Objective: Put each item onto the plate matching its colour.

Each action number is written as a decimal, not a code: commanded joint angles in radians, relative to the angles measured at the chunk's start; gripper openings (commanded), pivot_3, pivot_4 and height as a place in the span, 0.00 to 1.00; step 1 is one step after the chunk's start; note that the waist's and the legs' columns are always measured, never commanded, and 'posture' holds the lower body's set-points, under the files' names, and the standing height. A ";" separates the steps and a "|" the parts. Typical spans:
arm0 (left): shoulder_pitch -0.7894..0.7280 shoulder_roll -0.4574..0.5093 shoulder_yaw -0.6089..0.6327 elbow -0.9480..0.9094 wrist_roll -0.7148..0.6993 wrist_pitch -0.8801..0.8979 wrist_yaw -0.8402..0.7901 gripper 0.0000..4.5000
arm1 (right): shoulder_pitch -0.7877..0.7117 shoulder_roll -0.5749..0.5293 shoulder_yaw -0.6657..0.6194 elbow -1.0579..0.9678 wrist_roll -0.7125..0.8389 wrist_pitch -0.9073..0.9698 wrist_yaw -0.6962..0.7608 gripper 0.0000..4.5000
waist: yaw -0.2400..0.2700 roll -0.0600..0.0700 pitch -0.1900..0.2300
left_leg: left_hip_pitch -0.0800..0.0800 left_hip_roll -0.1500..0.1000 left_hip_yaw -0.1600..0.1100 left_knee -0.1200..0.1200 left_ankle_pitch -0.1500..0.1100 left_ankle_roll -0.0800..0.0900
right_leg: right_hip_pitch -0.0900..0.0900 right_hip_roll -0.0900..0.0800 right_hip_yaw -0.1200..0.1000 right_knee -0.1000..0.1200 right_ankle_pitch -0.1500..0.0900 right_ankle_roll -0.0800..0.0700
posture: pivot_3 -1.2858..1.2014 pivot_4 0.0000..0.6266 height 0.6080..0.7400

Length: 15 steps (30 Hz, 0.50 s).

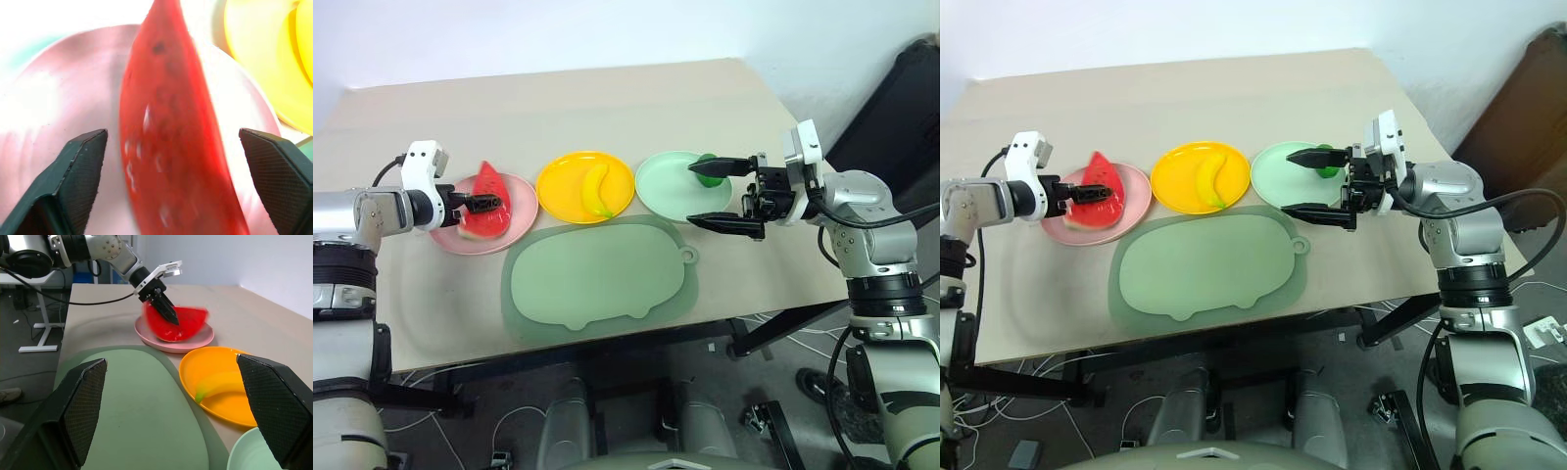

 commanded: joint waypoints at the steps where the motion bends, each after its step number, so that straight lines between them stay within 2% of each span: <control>1: -0.044 0.009 0.055 -0.024 0.028 -0.010 -0.030 0.99 | -0.001 -0.002 -0.034 -0.041 0.023 -0.003 -0.008 1.00 | 0.000 0.000 0.000 | 0.000 0.000 0.000 0.000 0.000 0.000 | 0.000 0.000 0.000 0.000 0.000 0.000 | 0.52 0.24 0.52; 7: -0.062 0.035 0.104 -0.094 0.050 0.018 -0.053 0.99 | 0.006 -0.005 -0.035 -0.048 0.028 -0.001 -0.014 1.00 | -0.001 0.000 0.000 | 0.000 0.000 0.000 0.000 0.000 0.000 | 0.000 0.000 0.000 0.000 0.000 0.000 | 0.52 0.24 0.52; 10: -0.040 0.081 0.156 -0.169 0.034 0.026 -0.091 0.99 | 0.012 -0.017 -0.045 -0.051 0.032 0.005 -0.017 1.00 | -0.002 0.000 0.000 | 0.000 0.000 0.000 0.000 0.000 0.000 | 0.000 0.000 0.000 0.000 0.000 0.000 | 0.52 0.24 0.52; 15: 0.094 0.160 0.323 -0.264 -0.023 -0.127 -0.260 0.99 | 0.035 -0.036 -0.074 -0.055 0.027 0.004 -0.046 1.00 | -0.008 0.000 0.001 | 0.001 0.000 0.001 -0.002 0.000 0.000 | -0.001 0.000 0.001 0.000 0.000 0.000 | 0.52 0.24 0.52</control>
